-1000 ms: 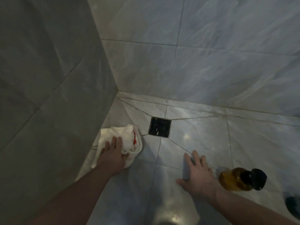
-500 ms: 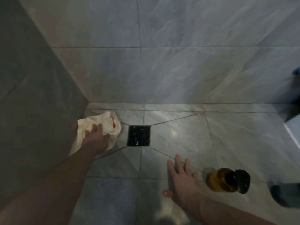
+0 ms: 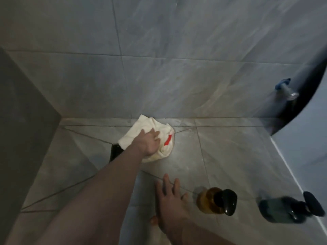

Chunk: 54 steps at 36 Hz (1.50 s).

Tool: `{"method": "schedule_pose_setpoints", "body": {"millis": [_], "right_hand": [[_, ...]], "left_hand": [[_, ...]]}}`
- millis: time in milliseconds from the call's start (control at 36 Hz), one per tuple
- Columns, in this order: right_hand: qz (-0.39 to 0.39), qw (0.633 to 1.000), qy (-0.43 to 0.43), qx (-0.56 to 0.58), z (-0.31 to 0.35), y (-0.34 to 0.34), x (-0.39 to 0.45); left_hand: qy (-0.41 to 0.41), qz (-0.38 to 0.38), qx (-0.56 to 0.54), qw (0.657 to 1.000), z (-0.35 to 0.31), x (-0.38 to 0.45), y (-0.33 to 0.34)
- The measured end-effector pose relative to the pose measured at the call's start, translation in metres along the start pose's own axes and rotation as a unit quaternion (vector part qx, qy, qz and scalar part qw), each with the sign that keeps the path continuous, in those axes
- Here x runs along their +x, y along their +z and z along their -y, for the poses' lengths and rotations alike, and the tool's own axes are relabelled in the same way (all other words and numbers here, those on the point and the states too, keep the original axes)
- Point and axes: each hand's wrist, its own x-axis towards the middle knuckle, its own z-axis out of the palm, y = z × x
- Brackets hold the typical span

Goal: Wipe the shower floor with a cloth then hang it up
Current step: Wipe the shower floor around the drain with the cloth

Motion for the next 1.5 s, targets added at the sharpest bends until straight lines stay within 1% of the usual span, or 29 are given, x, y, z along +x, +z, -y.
{"method": "schedule_pose_setpoints", "body": {"millis": [56,167,278,333,417,472,583,694,806,944,1056,1111,1194,1278,1333,1417,1500], "right_hand": [[-0.003,1.000,-0.003,0.004,-0.001,0.000,0.000],[-0.010,1.000,0.004,0.012,-0.001,0.004,0.004],[-0.012,1.000,-0.001,0.013,-0.002,0.005,0.005],[-0.011,1.000,-0.005,0.016,-0.003,0.005,0.004],[-0.017,1.000,-0.005,0.025,-0.005,0.006,0.004],[-0.016,1.000,-0.008,0.026,-0.005,0.006,0.004],[-0.017,1.000,-0.008,0.015,-0.003,0.004,0.001],[-0.017,1.000,-0.001,0.013,0.000,0.003,-0.002],[-0.001,1.000,0.000,0.014,0.002,-0.001,-0.003],[0.001,1.000,0.008,0.020,0.005,-0.006,-0.008],[-0.004,1.000,0.018,0.018,0.009,-0.007,-0.009],[0.003,1.000,0.020,0.020,0.010,-0.009,-0.010],[0.006,1.000,0.014,0.020,0.011,-0.010,-0.011],[0.003,1.000,0.010,0.029,0.009,-0.009,-0.010],[0.003,0.999,0.005,0.034,0.009,-0.010,-0.010],[0.005,0.999,0.005,0.034,0.009,-0.012,-0.011],[0.003,1.000,0.007,0.027,0.009,-0.011,-0.011]], "left_hand": [[0.018,0.015,0.031,0.999,-0.016,0.003,0.001],[0.068,0.060,0.051,0.995,-0.043,0.004,0.009],[0.083,0.092,0.101,0.987,-0.049,0.004,0.008],[0.078,0.095,0.132,0.984,-0.040,0.007,0.003],[0.059,0.070,0.175,0.980,-0.019,0.011,-0.002],[0.035,0.050,0.184,0.981,-0.003,0.011,-0.007],[-0.042,0.020,0.185,0.982,0.039,0.006,-0.022],[-0.112,0.004,0.171,0.979,0.108,-0.011,-0.033],[-0.197,-0.014,0.115,0.974,0.191,-0.028,-0.032],[-0.259,-0.042,0.072,0.962,0.221,-0.083,-0.042],[-0.288,-0.062,0.029,0.955,0.265,-0.098,-0.034],[-0.303,-0.060,0.027,0.951,0.253,-0.109,-0.037],[-0.294,-0.068,0.046,0.952,0.222,-0.127,-0.037],[-0.262,-0.077,0.068,0.960,0.199,-0.151,-0.023],[-0.226,-0.077,0.074,0.968,0.184,-0.170,-0.010],[-0.144,-0.076,0.050,0.985,0.159,-0.195,0.016],[-0.108,-0.060,0.038,0.992,0.140,-0.211,0.041]]}}
